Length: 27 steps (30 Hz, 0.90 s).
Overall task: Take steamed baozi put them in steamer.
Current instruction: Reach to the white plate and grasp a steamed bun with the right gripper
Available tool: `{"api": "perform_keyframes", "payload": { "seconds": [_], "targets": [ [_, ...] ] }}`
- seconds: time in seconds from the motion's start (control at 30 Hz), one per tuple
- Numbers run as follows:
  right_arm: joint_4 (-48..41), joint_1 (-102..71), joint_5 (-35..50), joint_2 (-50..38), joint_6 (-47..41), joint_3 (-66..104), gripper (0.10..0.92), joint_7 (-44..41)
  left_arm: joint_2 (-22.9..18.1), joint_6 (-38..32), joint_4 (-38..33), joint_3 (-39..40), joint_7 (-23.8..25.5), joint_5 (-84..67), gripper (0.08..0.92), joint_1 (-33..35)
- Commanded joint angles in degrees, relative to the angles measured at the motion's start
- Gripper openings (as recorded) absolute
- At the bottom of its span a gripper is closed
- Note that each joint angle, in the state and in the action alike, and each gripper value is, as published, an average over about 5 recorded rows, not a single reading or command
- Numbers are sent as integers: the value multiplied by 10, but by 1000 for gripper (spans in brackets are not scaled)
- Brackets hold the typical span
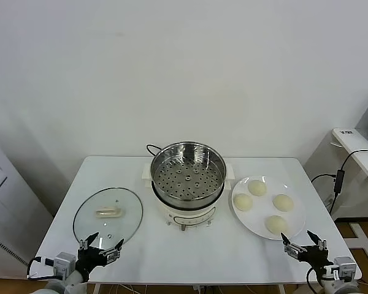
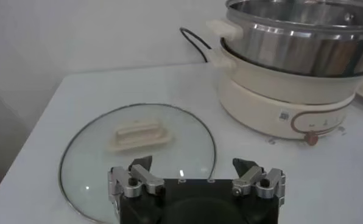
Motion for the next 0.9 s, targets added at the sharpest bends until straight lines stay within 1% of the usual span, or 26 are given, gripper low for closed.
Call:
{"api": "perform_keyframes", "payload": {
  "seconds": [0.03, 0.07, 0.13, 0.37, 0.47, 0.57, 0.63, 0.7, 0.8, 0.9],
  "targets": [
    [-4, 9, -30, -4, 3, 1, 823, -10, 1, 0, 0, -1, 0, 0, 823, 1],
    [-7, 12, -43, -4, 4, 3, 823, -12, 1, 0, 0, -1, 0, 0, 823, 1],
    [-17, 26, -102, -9, 7, 8, 823, -22, 2, 0, 0, -2, 0, 0, 823, 1],
    [-72, 113, -385, -46, 62, 10, 823, -55, 6, 0, 5, -8, 2, 0, 823, 1],
    [-106, 163, -471, -68, 81, -9, 823, -62, 5, 1, 5, -7, 3, 0, 823, 0],
    [-140, 219, -540, -95, 104, -40, 823, -69, 4, 2, 5, -7, 2, 0, 823, -1],
    [-160, 259, -577, -111, 115, -62, 823, -87, 4, 4, 4, -7, 1, -1, 823, -3],
    [-180, 306, -608, -128, 121, -87, 823, -128, 3, 6, 4, -8, 0, -1, 823, -4],
    [-217, 381, -606, -151, 128, -140, 823, -208, 2, 9, 5, -7, -1, -1, 823, -4],
    [-259, 467, -594, -169, 138, -209, 823, -268, 0, 12, 6, -6, -3, -1, 823, -6]
  ]
}}
